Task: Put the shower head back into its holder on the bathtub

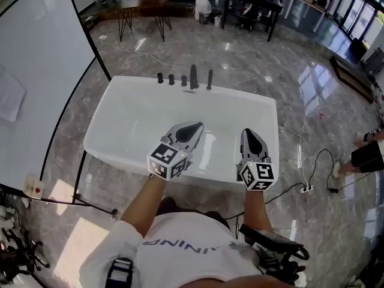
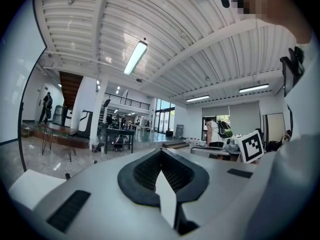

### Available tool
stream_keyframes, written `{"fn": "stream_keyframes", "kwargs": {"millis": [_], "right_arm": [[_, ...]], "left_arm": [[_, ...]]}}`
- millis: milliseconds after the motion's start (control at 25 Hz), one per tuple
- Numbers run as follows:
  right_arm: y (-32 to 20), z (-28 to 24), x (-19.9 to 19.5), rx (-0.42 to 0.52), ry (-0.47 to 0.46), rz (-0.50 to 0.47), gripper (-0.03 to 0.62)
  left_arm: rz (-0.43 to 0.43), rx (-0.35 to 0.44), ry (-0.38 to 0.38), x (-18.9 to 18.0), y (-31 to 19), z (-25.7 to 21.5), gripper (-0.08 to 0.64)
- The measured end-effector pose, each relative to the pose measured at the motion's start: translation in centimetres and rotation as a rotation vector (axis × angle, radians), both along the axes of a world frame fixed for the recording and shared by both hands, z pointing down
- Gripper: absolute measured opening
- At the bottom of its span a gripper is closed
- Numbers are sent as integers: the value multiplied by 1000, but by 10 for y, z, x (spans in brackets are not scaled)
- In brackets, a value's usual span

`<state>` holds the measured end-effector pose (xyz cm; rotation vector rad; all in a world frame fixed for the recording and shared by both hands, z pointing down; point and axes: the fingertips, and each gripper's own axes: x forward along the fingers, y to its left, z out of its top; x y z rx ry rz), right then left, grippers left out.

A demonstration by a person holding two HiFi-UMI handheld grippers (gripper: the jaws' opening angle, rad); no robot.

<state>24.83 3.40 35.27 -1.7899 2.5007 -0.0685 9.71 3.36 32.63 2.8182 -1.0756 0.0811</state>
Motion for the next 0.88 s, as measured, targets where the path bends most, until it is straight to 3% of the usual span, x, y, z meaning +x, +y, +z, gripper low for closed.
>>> {"fn": "stream_keyframes", "kwargs": {"millis": [280,560,880], "right_arm": [[10,-14,-44,-6,22,-18,21],[1,-40,-108,34,121,-33,21],[-9,-52,-124,29,150,-18,21]], "left_arm": [[-24,41,2,-53,4,-21,14],[-21,26,64,-108,-6,-14,14],[-22,32,85,-134,-24,-26,14]]}}
